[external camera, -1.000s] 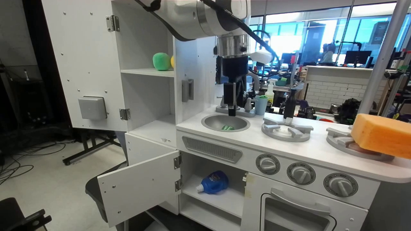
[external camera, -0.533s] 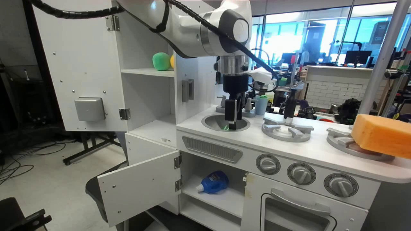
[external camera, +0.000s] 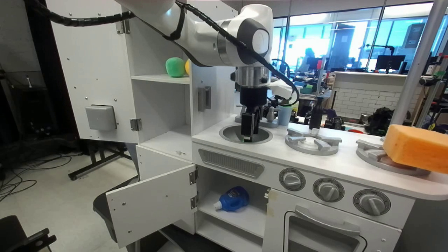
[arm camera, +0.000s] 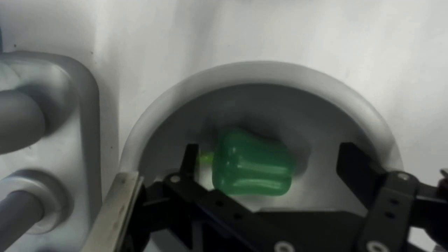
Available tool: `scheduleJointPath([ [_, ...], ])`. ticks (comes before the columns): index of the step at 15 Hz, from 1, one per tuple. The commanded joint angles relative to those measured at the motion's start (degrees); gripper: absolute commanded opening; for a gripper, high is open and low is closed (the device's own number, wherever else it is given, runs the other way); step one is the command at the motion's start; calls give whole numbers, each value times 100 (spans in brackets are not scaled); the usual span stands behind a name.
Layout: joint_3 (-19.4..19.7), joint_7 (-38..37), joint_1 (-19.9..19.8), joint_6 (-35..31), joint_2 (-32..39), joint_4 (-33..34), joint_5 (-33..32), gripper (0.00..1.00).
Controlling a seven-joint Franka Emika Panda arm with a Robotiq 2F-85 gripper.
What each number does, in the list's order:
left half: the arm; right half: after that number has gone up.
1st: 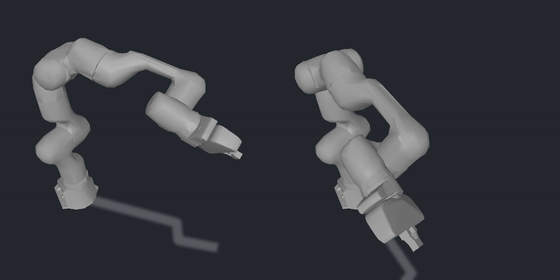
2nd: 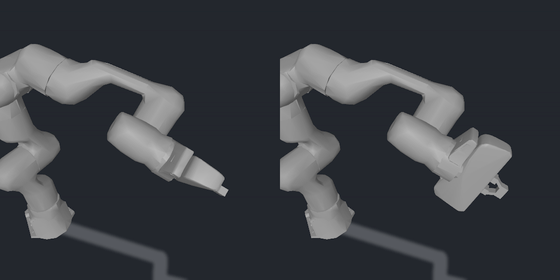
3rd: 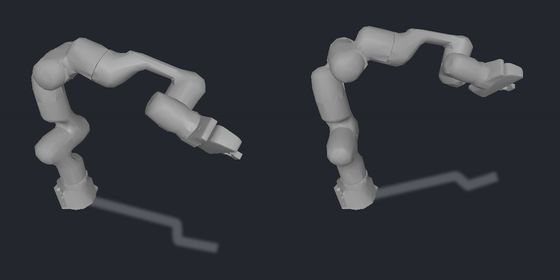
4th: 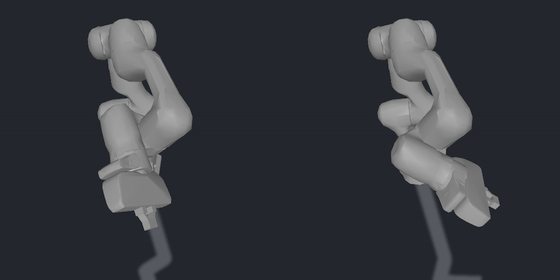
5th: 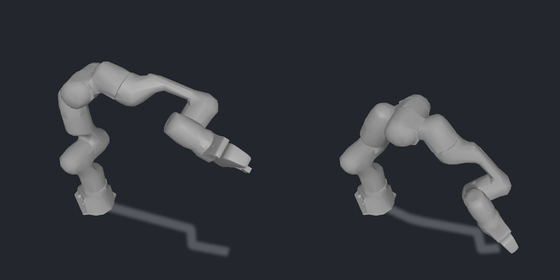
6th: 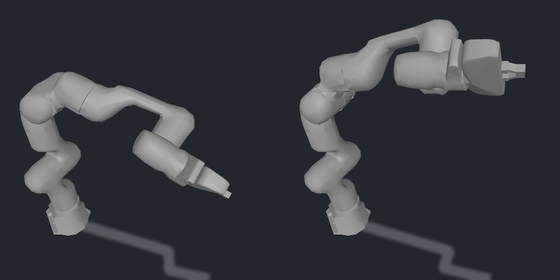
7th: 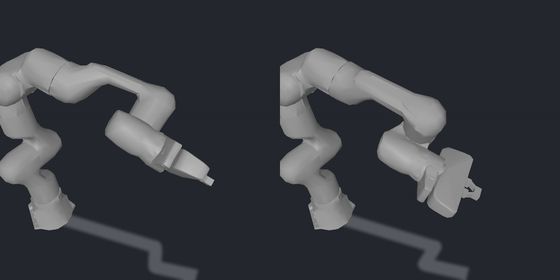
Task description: Put the green objects into the cupboard then close the cupboard.
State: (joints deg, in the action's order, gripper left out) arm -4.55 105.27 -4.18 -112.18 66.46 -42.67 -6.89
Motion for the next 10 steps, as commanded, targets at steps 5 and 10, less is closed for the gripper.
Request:
scheduleJointPath([
  [5, -44, -828, 31, 398, 9, 224, 334, 100],
  [10, -13, -1272, 58, 142, 110, 223, 273, 100],
])
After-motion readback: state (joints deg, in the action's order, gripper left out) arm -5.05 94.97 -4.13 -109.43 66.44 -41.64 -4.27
